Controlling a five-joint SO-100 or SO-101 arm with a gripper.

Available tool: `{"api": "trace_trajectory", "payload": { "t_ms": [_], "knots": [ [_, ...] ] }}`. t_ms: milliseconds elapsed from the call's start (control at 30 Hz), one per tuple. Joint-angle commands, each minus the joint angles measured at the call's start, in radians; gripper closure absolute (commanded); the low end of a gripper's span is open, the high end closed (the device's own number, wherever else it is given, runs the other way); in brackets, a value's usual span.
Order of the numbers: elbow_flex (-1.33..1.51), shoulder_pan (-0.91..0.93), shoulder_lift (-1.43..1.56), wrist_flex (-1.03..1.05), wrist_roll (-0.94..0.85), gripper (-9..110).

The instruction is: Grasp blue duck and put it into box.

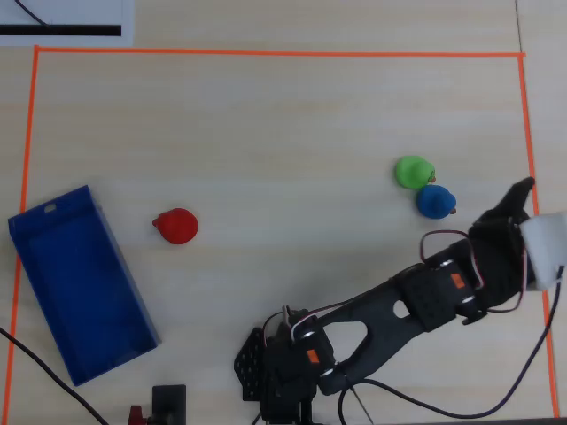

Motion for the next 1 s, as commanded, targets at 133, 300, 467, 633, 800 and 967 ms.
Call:
{"api": "trace_trajectory", "payload": {
  "t_ms": [133, 300, 467, 633, 800, 967],
  "knots": [
    [-0.149, 0.057, -0.187, 0.017, 0.009, 68],
    [0.072, 0.032, -0.184, -0.126, -0.043, 67],
    [0.279, -0.018, -0.172, -0.259, -0.064, 67],
    [0.407, -0.074, -0.163, -0.330, -0.058, 68],
    [0.465, -0.126, -0.141, -0.336, -0.041, 68],
    [0.471, -0.164, -0.132, -0.336, -0.012, 68]
  ]
}}
